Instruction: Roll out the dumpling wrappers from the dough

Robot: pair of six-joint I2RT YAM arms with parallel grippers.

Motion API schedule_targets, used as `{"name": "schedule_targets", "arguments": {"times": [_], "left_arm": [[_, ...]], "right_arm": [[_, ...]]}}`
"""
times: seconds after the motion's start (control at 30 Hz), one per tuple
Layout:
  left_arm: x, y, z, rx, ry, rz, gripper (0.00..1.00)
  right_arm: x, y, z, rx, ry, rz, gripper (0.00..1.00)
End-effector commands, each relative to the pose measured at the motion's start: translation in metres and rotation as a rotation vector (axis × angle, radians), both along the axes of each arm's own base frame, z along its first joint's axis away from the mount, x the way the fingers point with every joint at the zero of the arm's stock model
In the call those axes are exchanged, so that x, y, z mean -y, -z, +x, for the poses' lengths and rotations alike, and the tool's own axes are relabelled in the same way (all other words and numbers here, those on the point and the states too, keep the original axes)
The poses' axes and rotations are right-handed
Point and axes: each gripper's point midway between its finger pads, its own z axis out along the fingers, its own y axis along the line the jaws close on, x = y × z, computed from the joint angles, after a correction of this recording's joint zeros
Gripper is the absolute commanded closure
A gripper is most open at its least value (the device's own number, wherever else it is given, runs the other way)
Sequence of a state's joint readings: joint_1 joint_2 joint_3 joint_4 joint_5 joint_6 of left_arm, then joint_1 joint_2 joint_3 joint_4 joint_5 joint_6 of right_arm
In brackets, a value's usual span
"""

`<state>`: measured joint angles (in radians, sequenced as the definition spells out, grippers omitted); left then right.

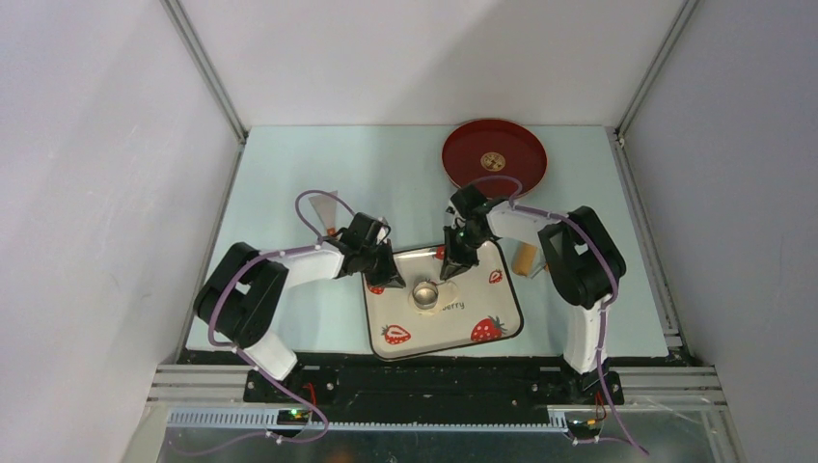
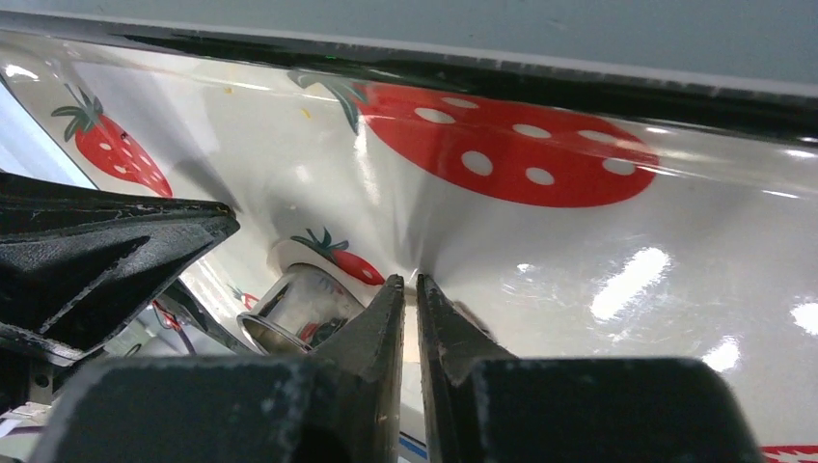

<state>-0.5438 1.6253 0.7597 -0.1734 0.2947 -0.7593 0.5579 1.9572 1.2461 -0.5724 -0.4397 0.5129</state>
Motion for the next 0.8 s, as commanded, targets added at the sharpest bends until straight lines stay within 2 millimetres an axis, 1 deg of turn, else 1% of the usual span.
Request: {"name": "schedule_targets", "arguments": {"times": [0.0, 0.33, 0.47, 0.57, 0.77], "left_arm": [[-0.044, 0.047, -0.029, -0.112, -0.014, 0.223, 1.00], [-0.044, 0.049, -0.030, -0.118, -0.018, 0.227, 1.00], [-0.045, 0.049, -0.030, -0.120, -0.019, 0.228, 1.00], [-0.045, 0.050, -0.030, -0.123, -0.022, 0.231, 1.00], [-0.046, 0.051, -0.030, -0.125, -0.024, 0.233, 1.00]], "right_arm": [[0.012, 0.018, -0.007, 0.011, -0.052, -0.114, 0.87], [0.033, 0.021, -0.023, 0.013, -0.078, -0.267, 0.86], [0.040, 0.024, -0.031, -0.006, -0.079, -0.296, 0.86], [0.042, 0.026, -0.039, -0.016, -0.092, -0.304, 0.86], [0.037, 0.026, -0.054, -0.031, -0.131, -0.303, 0.86]]}}
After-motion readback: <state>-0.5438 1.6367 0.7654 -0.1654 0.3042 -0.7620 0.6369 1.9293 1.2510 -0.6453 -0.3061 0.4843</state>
